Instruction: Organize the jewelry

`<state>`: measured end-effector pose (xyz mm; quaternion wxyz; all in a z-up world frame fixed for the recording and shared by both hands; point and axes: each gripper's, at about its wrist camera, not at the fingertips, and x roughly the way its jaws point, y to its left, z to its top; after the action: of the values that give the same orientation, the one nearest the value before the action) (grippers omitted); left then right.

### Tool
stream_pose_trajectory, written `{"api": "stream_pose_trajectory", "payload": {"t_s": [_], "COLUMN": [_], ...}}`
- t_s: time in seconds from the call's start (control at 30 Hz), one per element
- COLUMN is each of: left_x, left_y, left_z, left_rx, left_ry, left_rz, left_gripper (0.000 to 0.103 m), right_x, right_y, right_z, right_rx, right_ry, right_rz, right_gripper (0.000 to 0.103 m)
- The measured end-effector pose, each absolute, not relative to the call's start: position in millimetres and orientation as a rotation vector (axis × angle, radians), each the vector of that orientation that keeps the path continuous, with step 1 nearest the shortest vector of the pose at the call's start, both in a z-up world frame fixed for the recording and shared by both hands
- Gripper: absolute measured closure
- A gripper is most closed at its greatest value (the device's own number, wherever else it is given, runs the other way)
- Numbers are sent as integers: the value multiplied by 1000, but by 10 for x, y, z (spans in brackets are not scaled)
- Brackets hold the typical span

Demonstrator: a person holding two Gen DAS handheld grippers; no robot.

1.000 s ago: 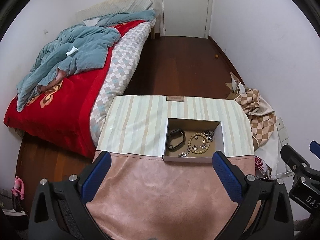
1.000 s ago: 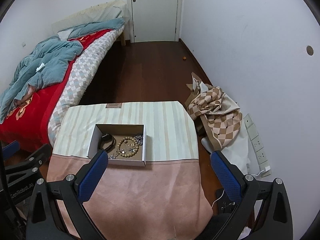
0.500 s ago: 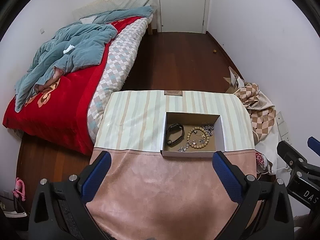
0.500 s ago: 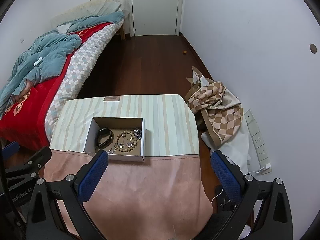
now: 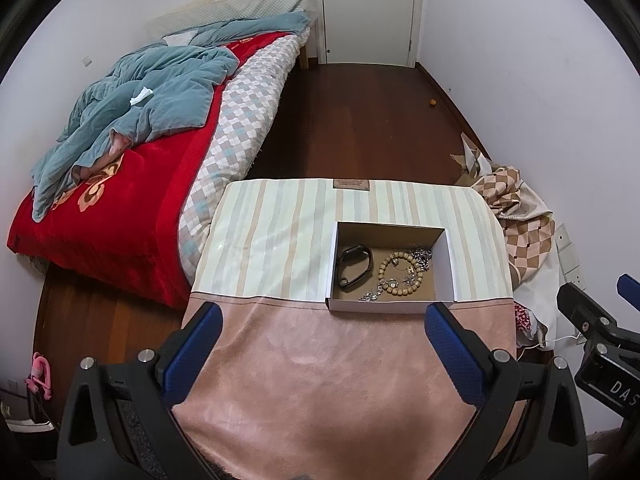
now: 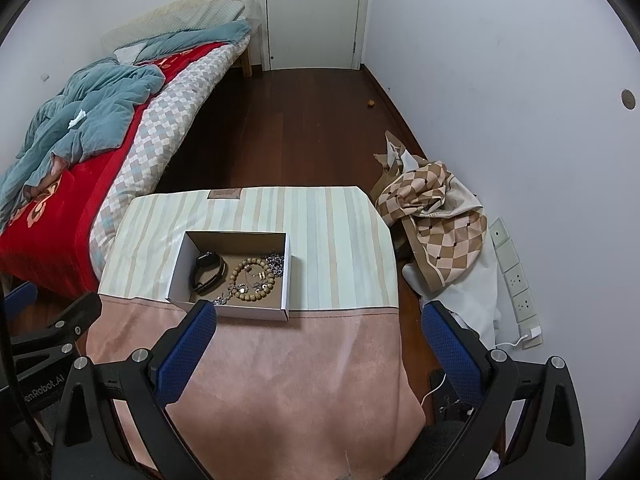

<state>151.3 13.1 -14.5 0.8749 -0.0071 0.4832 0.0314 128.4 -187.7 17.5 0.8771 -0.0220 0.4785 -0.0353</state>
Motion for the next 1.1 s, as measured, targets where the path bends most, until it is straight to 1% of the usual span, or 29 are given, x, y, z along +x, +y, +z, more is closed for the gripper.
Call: {"api": "stream_pose_trajectory", "payload": {"t_s": [1.1], "left_x": [1450], "left_y": [132], "left_z": [-12], "left_rx": [-6], "left_ry": [983], "left_rz": [58], "left_gripper": [0], "right_x": [1217], "right_y": [-1884], "right_z": [273], "right_rx": [-40], "right_ry": [982], "right_rz": [-73], "right_gripper": [0]}}
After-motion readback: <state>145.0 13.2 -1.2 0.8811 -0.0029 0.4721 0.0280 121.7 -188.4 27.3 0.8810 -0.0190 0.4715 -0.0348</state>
